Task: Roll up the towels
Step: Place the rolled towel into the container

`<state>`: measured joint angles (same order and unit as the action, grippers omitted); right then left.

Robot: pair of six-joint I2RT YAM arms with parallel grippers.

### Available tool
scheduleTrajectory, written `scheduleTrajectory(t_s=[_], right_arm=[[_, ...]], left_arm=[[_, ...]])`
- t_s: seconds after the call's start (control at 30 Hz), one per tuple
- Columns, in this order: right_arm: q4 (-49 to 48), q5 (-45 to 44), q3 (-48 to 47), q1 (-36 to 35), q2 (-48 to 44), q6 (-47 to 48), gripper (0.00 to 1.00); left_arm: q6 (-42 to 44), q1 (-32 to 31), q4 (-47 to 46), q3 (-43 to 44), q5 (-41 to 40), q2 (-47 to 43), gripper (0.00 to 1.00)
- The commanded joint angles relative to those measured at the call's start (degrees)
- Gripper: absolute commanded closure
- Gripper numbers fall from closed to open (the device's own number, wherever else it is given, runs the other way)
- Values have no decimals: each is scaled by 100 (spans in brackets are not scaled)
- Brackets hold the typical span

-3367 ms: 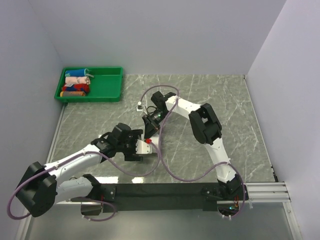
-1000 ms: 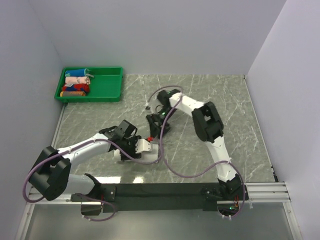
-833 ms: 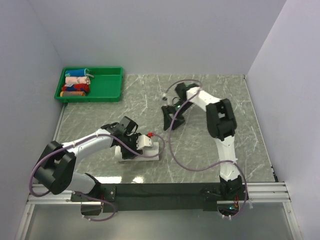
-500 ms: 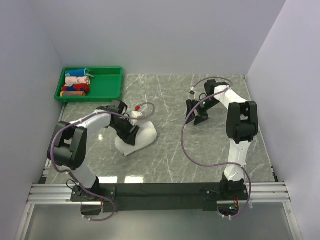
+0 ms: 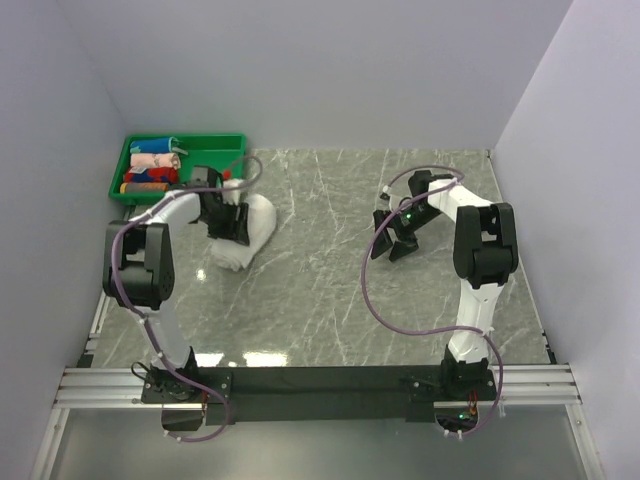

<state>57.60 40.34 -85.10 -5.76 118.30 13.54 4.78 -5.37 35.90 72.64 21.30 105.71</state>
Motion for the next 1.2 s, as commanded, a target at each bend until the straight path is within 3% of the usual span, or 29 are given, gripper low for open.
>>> scheduleTrajectory(t_s=[0.0, 0.3, 0.7, 0.97, 1.17], right_arm=[[-83, 9, 64, 5, -272, 17, 16], [-109, 18, 274, 5, -246, 105, 16], [-258, 9, 564, -4, -308, 105, 16], [-285, -114, 670, -4, -439, 87, 15], [-302, -175, 732, 5, -474, 70, 15]], left_arm=[[-241, 352, 188, 828, -275, 29, 100], [-301, 650, 348, 2471, -3, -148, 100], [-1523, 1345, -399, 5020, -328, 1680, 100], [-2481, 1336, -891, 5261, -881, 2533, 100], [-2745, 1231, -988, 5409, -1497, 2920, 100]])
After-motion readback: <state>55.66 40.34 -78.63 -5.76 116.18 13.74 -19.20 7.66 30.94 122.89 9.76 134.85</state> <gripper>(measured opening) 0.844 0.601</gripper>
